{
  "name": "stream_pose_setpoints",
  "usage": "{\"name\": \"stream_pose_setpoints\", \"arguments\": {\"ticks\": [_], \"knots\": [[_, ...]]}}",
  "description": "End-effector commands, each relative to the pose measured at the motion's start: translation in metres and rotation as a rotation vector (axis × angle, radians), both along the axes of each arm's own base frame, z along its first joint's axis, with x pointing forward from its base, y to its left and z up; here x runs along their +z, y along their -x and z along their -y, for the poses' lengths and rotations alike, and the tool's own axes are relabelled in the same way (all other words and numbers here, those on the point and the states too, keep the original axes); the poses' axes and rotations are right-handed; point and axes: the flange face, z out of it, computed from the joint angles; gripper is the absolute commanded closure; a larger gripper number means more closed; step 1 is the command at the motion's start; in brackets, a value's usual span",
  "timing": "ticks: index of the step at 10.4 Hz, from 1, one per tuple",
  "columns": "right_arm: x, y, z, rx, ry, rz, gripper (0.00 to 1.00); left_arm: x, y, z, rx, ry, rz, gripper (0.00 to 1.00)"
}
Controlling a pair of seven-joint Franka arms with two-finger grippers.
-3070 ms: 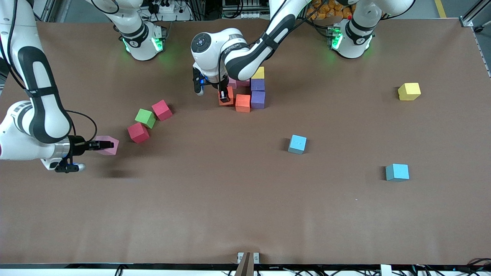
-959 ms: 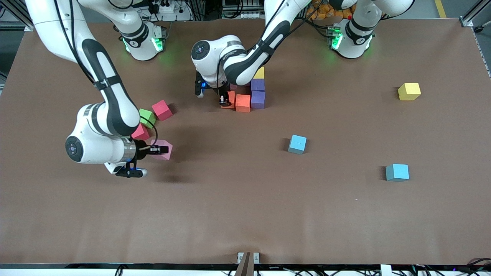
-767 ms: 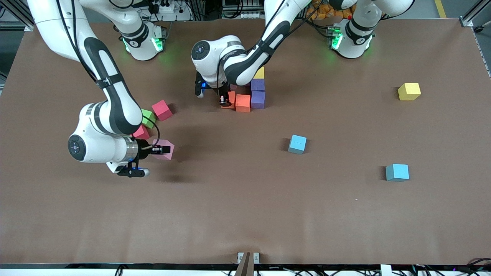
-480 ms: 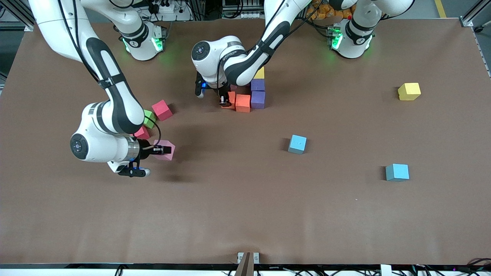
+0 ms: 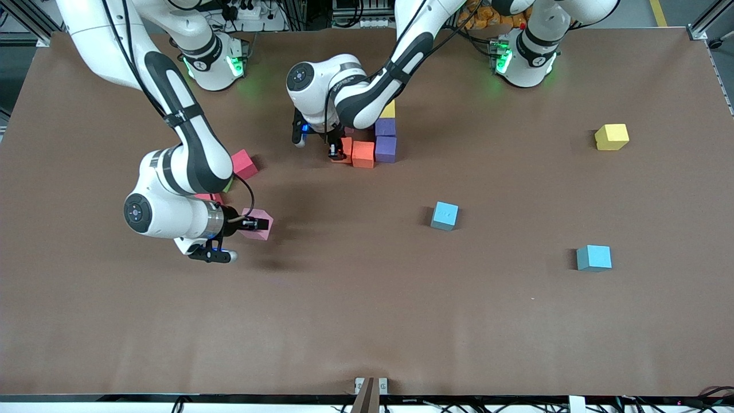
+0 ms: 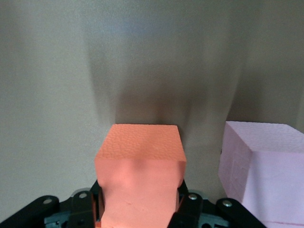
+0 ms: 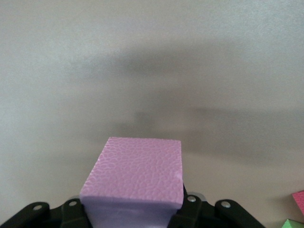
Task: Form number 2 with 11 blocks
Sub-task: 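Hold the orange block at the group while the right gripper carries pink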
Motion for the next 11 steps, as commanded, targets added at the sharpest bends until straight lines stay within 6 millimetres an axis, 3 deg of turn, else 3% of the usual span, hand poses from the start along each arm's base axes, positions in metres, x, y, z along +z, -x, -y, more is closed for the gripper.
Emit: {"name": "stream_pose_setpoints", "arguments": {"ticks": [1, 11], "knots": [[0.0089, 0.0076, 0.0032, -0.021, 0.001, 0.009, 0.74, -0.0014, -0.0027, 0.0017, -0.033, 0.0, -0.002, 0.61], [0.0083, 0.0084, 0.0016, -0.017, 0.005, 0.009, 0.73, -0.0003, -0.0107, -0.0033, -0.028, -0.006, -0.005, 0.61]]}}
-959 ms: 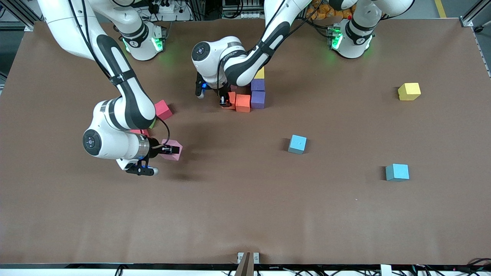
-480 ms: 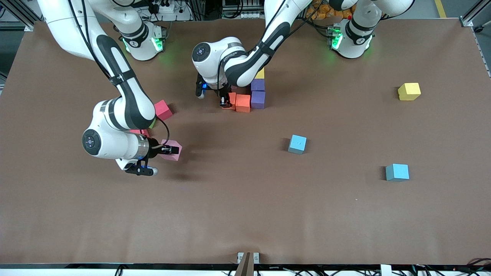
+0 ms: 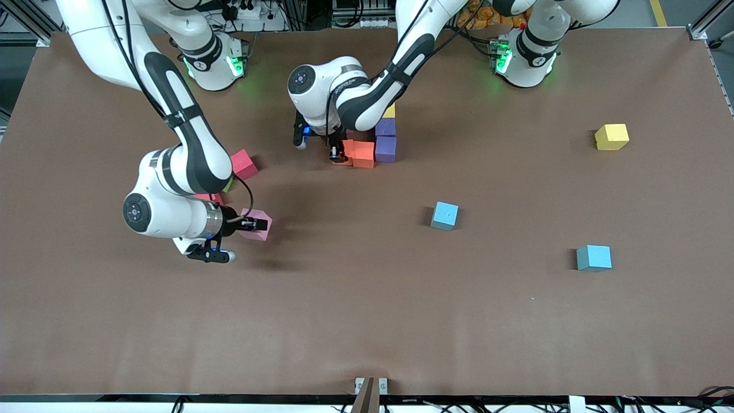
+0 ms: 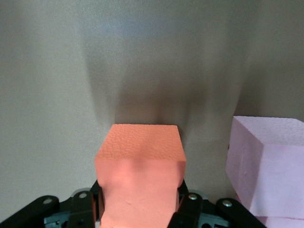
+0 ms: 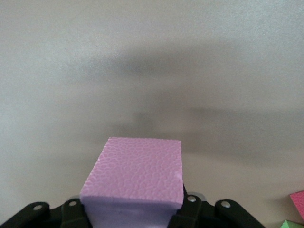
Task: Form number 2 with 11 blocks
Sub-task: 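Hold the orange block at the group while the right gripper carries pink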
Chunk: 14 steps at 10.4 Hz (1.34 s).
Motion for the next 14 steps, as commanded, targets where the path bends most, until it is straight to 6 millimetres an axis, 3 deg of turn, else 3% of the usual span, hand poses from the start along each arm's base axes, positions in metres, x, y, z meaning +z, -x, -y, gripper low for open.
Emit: {"name": "stream_pose_setpoints", "arguments": {"ticks": [1, 7, 11, 12, 13, 14], "knots": [[0.009, 0.008, 0.0, -0.013, 0.003, 0.008, 0.73, 0.001, -0.005, 0.0, -0.016, -0.001, -0.006, 0.61], [0.009, 0.008, 0.0, -0.014, 0.003, 0.007, 0.73, -0.002, -0.003, 0.0, -0.018, -0.005, -0.008, 0.6], [0.002, 0.02, -0.022, -0.008, 0.017, 0.046, 0.73, -0.003, -0.004, -0.001, -0.016, -0.006, -0.01, 0.51], [0.003, 0.022, -0.028, -0.034, 0.024, 0.041, 0.73, -0.003, -0.004, -0.001, -0.016, -0.006, -0.01, 0.38], [0.002, 0.026, -0.041, -0.042, 0.031, 0.032, 0.74, -0.003, -0.003, 0.0, -0.014, -0.006, -0.011, 0.0], [0.002, 0.031, -0.053, -0.054, 0.045, 0.023, 0.75, -0.003, -0.002, 0.0, -0.015, -0.006, -0.011, 0.0]]}}
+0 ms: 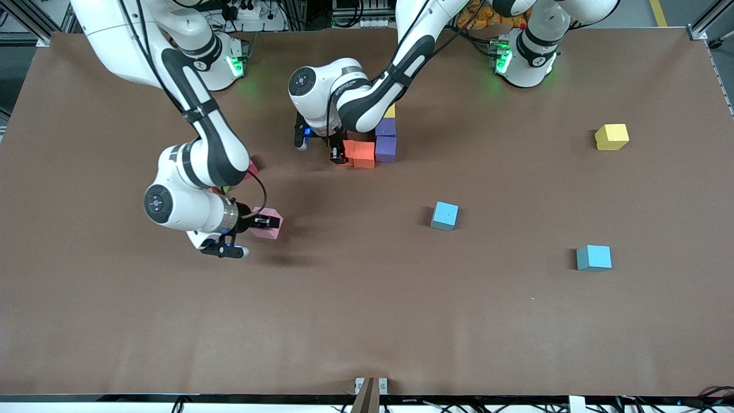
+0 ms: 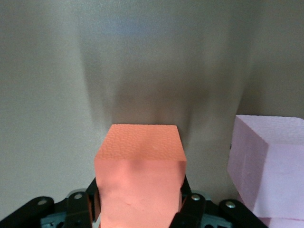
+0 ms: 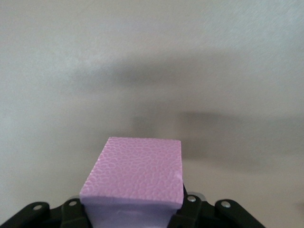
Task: Form number 2 with 11 blocks
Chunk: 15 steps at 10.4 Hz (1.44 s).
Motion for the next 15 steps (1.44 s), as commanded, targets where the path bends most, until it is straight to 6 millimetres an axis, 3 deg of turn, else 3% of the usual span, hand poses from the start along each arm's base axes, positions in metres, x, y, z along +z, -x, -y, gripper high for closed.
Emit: {"name": "stream_pose_setpoints", "arguments": {"ticks": [1, 4, 6, 8, 10, 13, 15], "knots": [[0.009, 0.016, -0.019, -0.038, 0.053, -0.008, 0.75, 0.002, -0.001, 0.001, -0.016, 0.0, -0.007, 0.0], [0.006, 0.029, -0.05, -0.045, 0.133, -0.016, 0.75, 0.005, -0.001, 0.002, -0.018, 0.005, -0.005, 0.0], [0.004, 0.033, -0.061, -0.053, 0.137, -0.018, 0.75, 0.011, -0.002, 0.003, -0.019, 0.01, -0.002, 0.0], [0.002, 0.035, -0.064, -0.064, 0.143, -0.026, 0.75, 0.034, -0.001, 0.003, -0.02, 0.02, 0.005, 0.0], [0.0, 0.035, -0.063, -0.073, 0.145, -0.031, 0.75, 0.044, -0.002, 0.0, -0.014, 0.017, -0.004, 0.0], [-0.001, 0.036, -0.063, -0.073, 0.147, -0.034, 0.74, 0.065, -0.006, -0.014, -0.003, 0.016, -0.01, 0.0], [-0.001, 0.037, -0.064, -0.071, 0.147, -0.035, 0.74, 0.089, -0.023, -0.038, 0.03, 0.027, -0.007, 0.0]]}}
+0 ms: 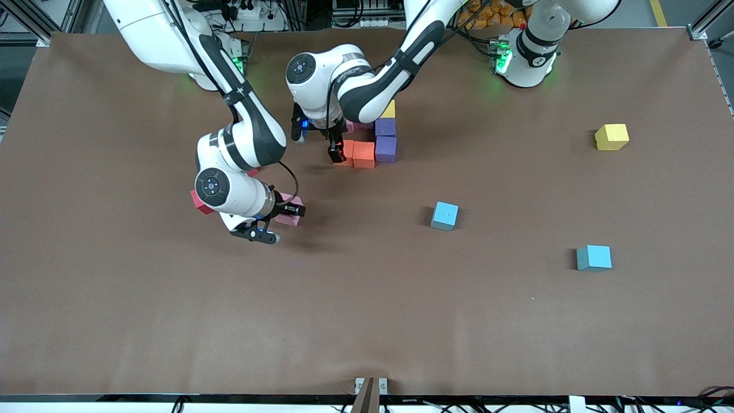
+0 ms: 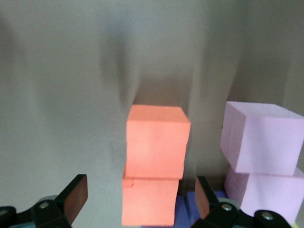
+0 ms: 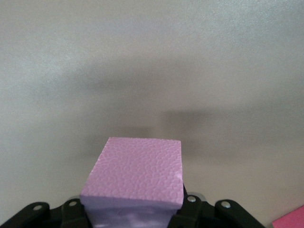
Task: Form number 2 with 11 blocks
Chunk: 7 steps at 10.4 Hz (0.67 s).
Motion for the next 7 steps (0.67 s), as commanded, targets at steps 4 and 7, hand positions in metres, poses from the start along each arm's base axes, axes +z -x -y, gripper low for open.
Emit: {"name": "stream_pose_setpoints", "arguments": {"ticks": [4, 7], "knots": [[-0.004, 0.024, -0.041, -0.011, 0.025, -0.013, 0.75, 0.067, -0.098, -0.132, 0.201, -0.055, -0.026, 0.0], [-0.019, 0.041, -0.105, 0.067, 0.015, 0.005, 0.75, 0.105, -0.178, -0.228, 0.405, -0.022, 0.007, 0.0]]}}
